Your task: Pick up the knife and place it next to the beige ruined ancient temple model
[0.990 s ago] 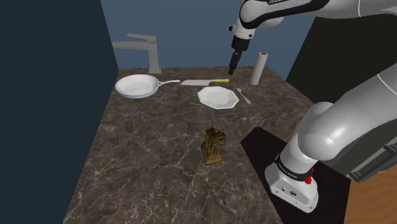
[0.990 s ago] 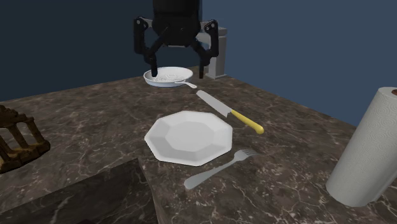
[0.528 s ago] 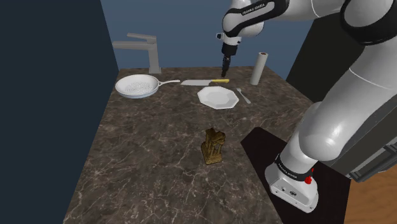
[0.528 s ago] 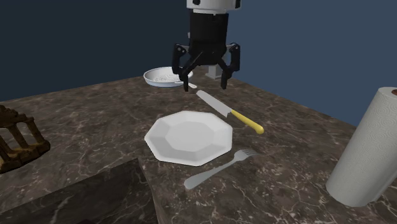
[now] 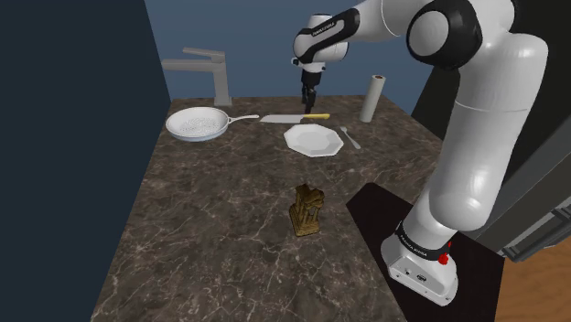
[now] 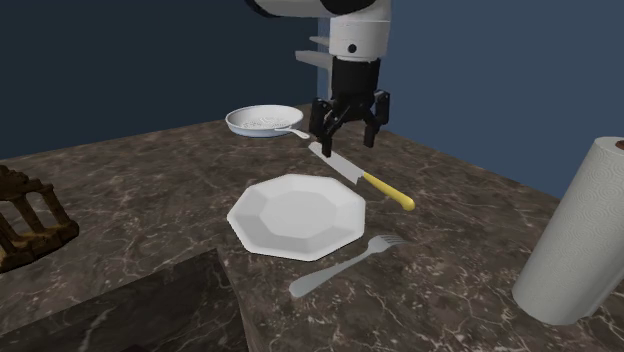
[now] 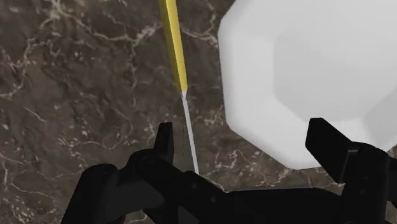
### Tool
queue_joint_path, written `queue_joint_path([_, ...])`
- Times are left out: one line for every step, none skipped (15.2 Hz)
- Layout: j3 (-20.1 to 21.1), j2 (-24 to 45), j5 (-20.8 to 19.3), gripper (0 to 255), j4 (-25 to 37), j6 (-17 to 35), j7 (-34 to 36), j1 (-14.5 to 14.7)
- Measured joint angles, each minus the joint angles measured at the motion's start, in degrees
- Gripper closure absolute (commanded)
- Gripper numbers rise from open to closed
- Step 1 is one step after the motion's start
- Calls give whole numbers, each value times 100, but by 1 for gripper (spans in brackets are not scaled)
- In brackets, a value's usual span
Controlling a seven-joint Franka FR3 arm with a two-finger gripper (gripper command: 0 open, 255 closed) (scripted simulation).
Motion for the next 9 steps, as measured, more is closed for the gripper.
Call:
queue_joint_path([42, 213, 64, 0, 214, -19, -184, -39])
queue_joint_path([85, 400, 115, 0, 353, 15, -368, -78])
queue_joint_path([144, 673, 198, 0, 603, 26, -535, -133])
queue_joint_path([181, 810, 236, 0, 701, 52, -617, -155])
queue_joint_path([198, 870, 254, 0, 723, 86, -668, -169])
queue_joint_path([213, 931, 280, 0, 720, 147, -705, -184])
queue_joint_path([227, 986, 302, 0, 716, 202, -721, -190])
queue_joint_path([240, 1047, 331, 0, 705, 271, -751, -207])
queue_joint_path([253, 1107, 356, 0, 707, 324, -766, -218])
